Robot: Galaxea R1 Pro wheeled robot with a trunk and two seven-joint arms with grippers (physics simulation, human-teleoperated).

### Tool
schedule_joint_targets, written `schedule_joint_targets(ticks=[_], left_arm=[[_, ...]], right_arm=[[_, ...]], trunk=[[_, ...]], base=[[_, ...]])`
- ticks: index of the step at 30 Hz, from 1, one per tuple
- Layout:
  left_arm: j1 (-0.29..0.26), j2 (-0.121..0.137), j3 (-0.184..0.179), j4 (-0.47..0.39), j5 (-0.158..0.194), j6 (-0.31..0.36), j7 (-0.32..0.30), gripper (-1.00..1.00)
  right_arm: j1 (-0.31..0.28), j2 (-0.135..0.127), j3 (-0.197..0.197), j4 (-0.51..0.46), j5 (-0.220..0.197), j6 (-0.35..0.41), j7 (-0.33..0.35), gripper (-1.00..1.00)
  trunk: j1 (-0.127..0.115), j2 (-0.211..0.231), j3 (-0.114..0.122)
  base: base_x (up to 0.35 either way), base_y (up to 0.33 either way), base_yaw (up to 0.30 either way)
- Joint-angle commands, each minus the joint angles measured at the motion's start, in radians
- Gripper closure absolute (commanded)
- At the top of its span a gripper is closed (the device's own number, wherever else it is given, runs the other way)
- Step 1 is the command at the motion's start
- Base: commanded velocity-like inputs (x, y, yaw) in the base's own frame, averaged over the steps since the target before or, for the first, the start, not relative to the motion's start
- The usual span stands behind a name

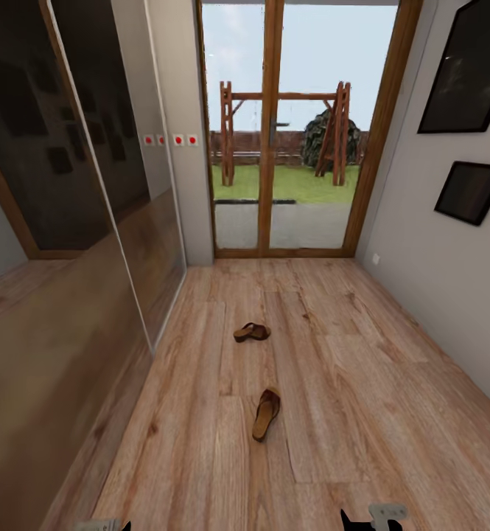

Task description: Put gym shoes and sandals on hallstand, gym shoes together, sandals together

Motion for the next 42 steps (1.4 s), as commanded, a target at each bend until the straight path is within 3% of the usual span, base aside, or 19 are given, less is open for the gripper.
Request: schedule_joint_targets(ticks=[1,14,21,24,27,28,32,34,36,37,38,42], left_arm=[[-0.001,-0.001,0.008,0.000,-0.009,-0.004,-0.006,-1.00],[-0.003,-0.003,0.004,-0.005,-0.012,-0.003,-0.006,-1.00],[-0.023,-0.028,-0.023,-0.020,-0.013,0.007,-0.006,-1.00],[-0.096,-0.053,-0.066,-0.038,-0.014,0.018,-0.004,-1.00],[-0.151,-0.061,-0.088,-0.040,-0.014,0.028,-0.002,-1.00],[-0.203,-0.065,-0.101,-0.043,-0.013,0.056,-0.002,-1.00],[-0.275,-0.068,-0.110,-0.048,-0.012,0.129,-0.002,-1.00],[-0.350,-0.069,-0.114,-0.052,-0.012,0.222,-0.005,-1.00],[-0.388,-0.068,-0.115,-0.053,-0.012,0.266,-0.005,-1.00],[-0.424,-0.068,-0.116,-0.053,-0.012,0.306,-0.005,-1.00],[-0.489,-0.069,-0.117,-0.054,-0.013,0.369,-0.006,-1.00],[-0.534,-0.070,-0.119,-0.055,-0.013,0.402,-0.006,-1.00]], right_arm=[[-0.001,-0.001,0.007,0.001,-0.011,-0.003,0.005,-1.00],[-0.001,0.001,0.007,0.001,-0.011,-0.003,0.005,-1.00],[-0.001,0.006,0.008,0.001,-0.010,-0.003,0.004,-1.00],[-0.001,0.008,0.009,0.001,-0.010,-0.003,0.004,-1.00],[-0.001,0.008,0.010,0.001,-0.010,-0.002,0.004,-1.00],[-0.001,0.010,0.011,0.001,-0.010,-0.002,0.004,-1.00],[-0.001,0.016,0.012,-0.002,-0.010,-0.002,0.003,-1.00],[-0.002,0.038,0.012,-0.026,-0.010,-0.002,0.002,-1.00],[-0.002,0.054,0.012,-0.052,-0.009,-0.001,0.000,-1.00],[-0.002,0.071,0.012,-0.089,-0.009,0.000,-0.009,-1.00],[-0.002,0.101,0.012,-0.186,-0.007,0.010,-0.065,-1.00],[-0.002,0.142,0.013,-0.290,-0.005,0.051,-0.162,-1.00]], trunk=[[0.000,0.000,0.000],[0.000,0.000,0.010],[0.000,0.000,0.012],[0.000,0.000,0.012],[0.000,0.000,0.012],[0.000,0.000,0.012],[0.000,0.000,0.012],[0.000,0.000,0.012],[0.000,0.000,0.012],[0.000,0.000,0.012],[0.000,0.000,0.012],[0.000,0.000,0.012]], base=[[0.076,0.023,-0.224],[0.022,0.007,-0.245],[0.002,0.001,-0.084],[0.000,0.000,-0.019],[0.000,0.000,-0.008],[0.000,0.000,-0.003],[0.000,0.000,-0.002],[0.000,0.000,0.000],[0.000,0.000,0.000],[0.000,0.000,0.000],[0.000,0.000,0.000],[0.000,0.000,0.000]])
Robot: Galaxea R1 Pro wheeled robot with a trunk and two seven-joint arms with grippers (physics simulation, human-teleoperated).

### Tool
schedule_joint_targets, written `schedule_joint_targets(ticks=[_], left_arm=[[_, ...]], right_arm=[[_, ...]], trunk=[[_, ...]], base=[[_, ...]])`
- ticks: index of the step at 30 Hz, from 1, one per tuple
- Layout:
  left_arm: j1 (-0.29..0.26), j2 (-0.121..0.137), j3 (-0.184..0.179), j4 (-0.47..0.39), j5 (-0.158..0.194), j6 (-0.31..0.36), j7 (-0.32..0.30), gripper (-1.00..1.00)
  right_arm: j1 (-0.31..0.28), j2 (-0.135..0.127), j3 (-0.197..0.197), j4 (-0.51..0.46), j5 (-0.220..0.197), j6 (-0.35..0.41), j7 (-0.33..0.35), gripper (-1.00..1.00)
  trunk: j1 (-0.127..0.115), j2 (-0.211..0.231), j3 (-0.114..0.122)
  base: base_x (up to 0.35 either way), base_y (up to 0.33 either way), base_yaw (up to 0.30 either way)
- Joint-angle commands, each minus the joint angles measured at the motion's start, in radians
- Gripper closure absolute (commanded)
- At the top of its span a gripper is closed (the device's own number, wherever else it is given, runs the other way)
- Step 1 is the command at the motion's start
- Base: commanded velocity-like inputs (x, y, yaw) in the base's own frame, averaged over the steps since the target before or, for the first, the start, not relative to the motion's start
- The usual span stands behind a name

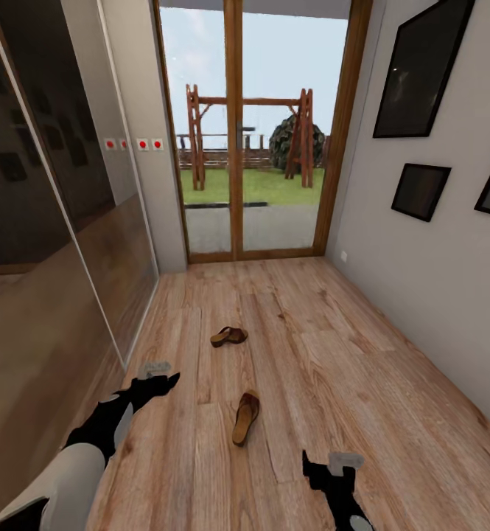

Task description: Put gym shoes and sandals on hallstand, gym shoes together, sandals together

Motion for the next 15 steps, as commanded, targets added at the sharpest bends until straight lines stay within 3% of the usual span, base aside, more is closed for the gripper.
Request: schedule_joint_targets(ticks=[1,6,7,11,15], left_arm=[[-0.022,0.000,-0.004,-0.003,-0.005,0.020,-0.008,-1.00],[-0.026,0.002,-0.021,-0.003,-0.005,0.018,-0.009,-1.00],[-0.025,0.002,-0.025,-0.003,-0.005,0.016,-0.010,-1.00],[-0.023,0.003,-0.028,-0.003,-0.004,0.014,-0.012,-1.00],[-0.021,0.004,-0.030,-0.003,-0.004,0.013,-0.031,-1.00]], right_arm=[[-0.001,0.059,0.009,-0.092,-0.008,0.081,-0.102,-1.00],[-0.009,0.128,0.010,-0.192,-0.009,0.216,-0.175,-1.00],[-0.014,0.132,0.010,-0.231,-0.010,0.267,-0.187,-1.00],[-0.019,0.132,0.020,-0.275,-0.011,0.310,-0.193,-1.00],[-0.021,0.132,0.081,-0.287,-0.012,0.323,-0.196,-1.00]], trunk=[[0.000,0.000,-0.001],[0.000,0.000,-0.001],[0.000,0.000,-0.001],[0.000,0.000,-0.001],[0.000,0.000,-0.001]], base=[[0.000,0.000,0.000],[0.000,0.000,0.000],[0.000,0.000,0.000],[0.000,0.000,0.000],[0.032,0.026,0.000]])
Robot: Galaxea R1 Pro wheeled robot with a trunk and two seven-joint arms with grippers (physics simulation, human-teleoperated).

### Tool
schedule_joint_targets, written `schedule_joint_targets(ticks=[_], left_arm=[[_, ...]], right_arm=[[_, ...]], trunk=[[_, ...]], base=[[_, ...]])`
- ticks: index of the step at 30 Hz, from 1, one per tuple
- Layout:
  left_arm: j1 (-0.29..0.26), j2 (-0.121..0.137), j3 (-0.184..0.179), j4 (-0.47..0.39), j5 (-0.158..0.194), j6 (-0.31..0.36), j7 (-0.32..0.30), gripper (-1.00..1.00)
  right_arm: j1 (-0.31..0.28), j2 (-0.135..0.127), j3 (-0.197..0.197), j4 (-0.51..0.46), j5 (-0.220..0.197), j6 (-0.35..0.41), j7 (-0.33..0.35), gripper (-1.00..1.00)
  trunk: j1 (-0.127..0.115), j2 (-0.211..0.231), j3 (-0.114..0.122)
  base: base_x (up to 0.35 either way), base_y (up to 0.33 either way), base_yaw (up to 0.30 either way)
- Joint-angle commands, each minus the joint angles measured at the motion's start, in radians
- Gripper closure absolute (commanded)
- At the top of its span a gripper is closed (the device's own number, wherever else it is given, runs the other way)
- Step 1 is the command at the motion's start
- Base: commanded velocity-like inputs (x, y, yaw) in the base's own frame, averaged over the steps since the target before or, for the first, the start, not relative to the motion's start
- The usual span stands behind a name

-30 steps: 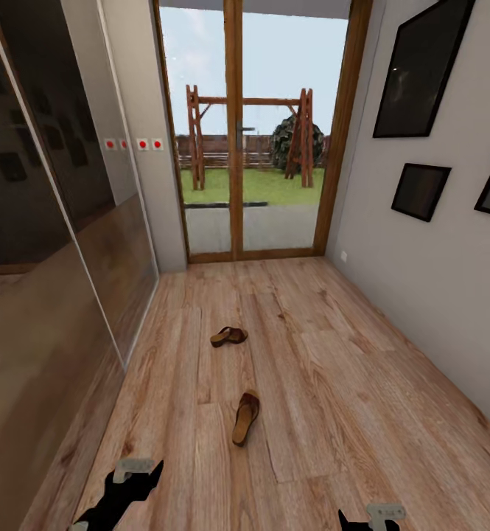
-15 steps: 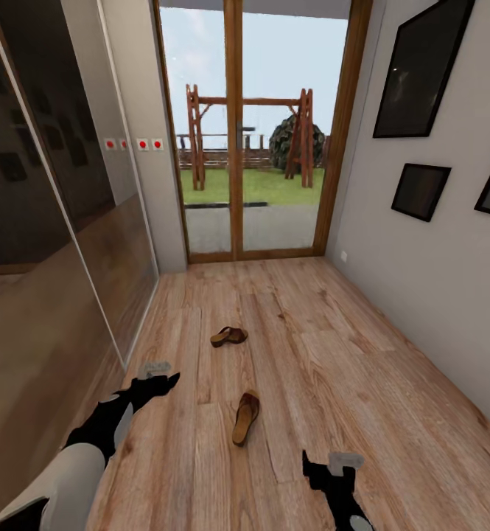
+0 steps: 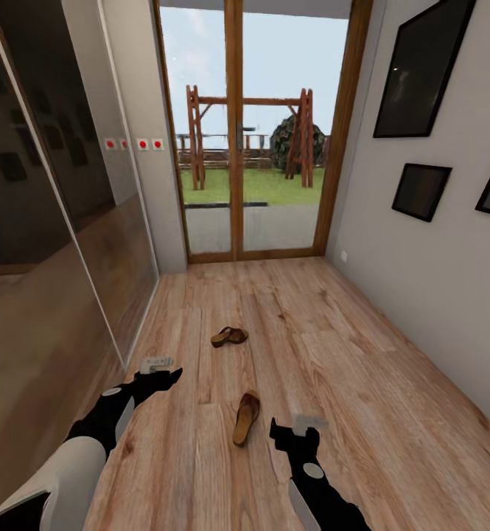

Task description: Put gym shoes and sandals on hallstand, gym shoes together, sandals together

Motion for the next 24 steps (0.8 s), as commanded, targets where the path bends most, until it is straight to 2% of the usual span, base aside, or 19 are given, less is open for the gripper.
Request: schedule_joint_targets(ticks=[1,6,7,11,13,14,20,24], left_arm=[[0.000,0.000,0.007,-0.002,-0.005,0.001,-0.051,-1.00],[0.000,0.007,0.005,-0.001,-0.005,-0.024,-0.135,-1.00],[-0.001,0.010,0.006,-0.001,-0.006,-0.040,-0.174,-1.00],[-0.001,0.012,0.006,-0.001,-0.009,-0.063,-0.232,-1.00],[-0.001,0.012,0.004,-0.002,-0.009,-0.067,-0.243,-1.00],[-0.001,0.013,-0.013,-0.002,-0.010,-0.072,-0.254,-1.00],[-0.001,0.013,-0.057,-0.002,-0.010,-0.076,-0.259,-1.00],[-0.002,0.014,-0.063,-0.002,-0.010,-0.076,-0.260,-1.00]], right_arm=[[-0.001,0.000,0.031,0.000,-0.011,-0.005,-0.005,-1.00],[-0.001,0.000,0.045,0.000,-0.011,-0.003,-0.007,-1.00],[-0.001,0.000,0.048,-0.001,-0.011,-0.003,-0.008,-1.00],[-0.001,0.000,0.051,0.000,-0.011,-0.001,-0.007,-1.00],[-0.001,0.000,0.051,-0.001,-0.011,-0.001,-0.007,-1.00],[-0.001,0.000,0.050,-0.001,-0.011,0.000,-0.006,-1.00],[-0.001,0.000,0.047,-0.001,-0.011,0.000,-0.006,-1.00],[-0.001,0.000,0.046,-0.004,-0.013,0.000,-0.007,-1.00]], trunk=[[0.000,0.000,-0.001],[0.000,0.000,-0.001],[0.000,0.000,-0.001],[0.000,0.000,-0.001],[0.000,0.000,-0.001],[0.000,0.000,-0.001],[0.000,0.000,-0.001],[0.000,0.000,-0.001]], base=[[0.120,0.114,0.000],[0.143,0.165,0.000],[0.163,0.219,0.000],[0.168,0.223,0.000],[0.127,0.153,0.000],[0.046,0.056,0.000],[0.021,0.025,0.000],[0.005,0.006,0.000]])
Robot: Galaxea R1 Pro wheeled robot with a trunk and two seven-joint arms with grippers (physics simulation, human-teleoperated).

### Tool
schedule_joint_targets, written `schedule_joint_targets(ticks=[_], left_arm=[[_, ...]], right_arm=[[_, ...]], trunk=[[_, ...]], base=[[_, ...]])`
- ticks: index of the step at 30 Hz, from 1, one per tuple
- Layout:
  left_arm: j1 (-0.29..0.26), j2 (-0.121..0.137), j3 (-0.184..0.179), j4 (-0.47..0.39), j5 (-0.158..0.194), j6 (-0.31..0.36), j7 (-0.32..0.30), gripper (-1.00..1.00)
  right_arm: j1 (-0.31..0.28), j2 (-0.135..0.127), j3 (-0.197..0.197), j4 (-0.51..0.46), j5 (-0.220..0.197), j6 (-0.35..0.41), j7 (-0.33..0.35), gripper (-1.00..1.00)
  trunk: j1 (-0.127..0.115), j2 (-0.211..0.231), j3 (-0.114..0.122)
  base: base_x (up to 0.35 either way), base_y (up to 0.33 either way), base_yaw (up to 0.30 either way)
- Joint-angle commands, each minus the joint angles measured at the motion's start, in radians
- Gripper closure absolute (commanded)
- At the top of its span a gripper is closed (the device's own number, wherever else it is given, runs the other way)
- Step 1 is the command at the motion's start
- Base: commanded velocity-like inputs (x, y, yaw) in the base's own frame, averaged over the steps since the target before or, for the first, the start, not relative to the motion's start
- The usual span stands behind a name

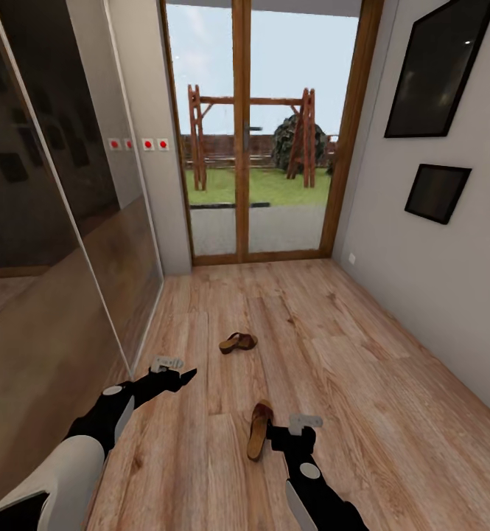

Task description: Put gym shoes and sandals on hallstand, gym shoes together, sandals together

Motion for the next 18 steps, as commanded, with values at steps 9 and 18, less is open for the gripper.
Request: schedule_joint_targets(ticks=[9,18], left_arm=[[-0.001,0.000,0.005,-0.001,-0.008,0.001,-0.009,-1.00],[-0.002,0.000,0.005,-0.001,-0.007,0.002,-0.010,-1.00]], right_arm=[[-0.001,0.000,0.004,0.000,-0.012,-0.008,-0.007,-1.00],[-0.001,0.000,0.005,0.004,-0.012,-0.008,-0.007,-1.00]], trunk=[[0.000,0.000,-0.001],[0.000,0.000,-0.001]], base=[[0.001,0.001,0.000],[0.142,0.085,0.000]])
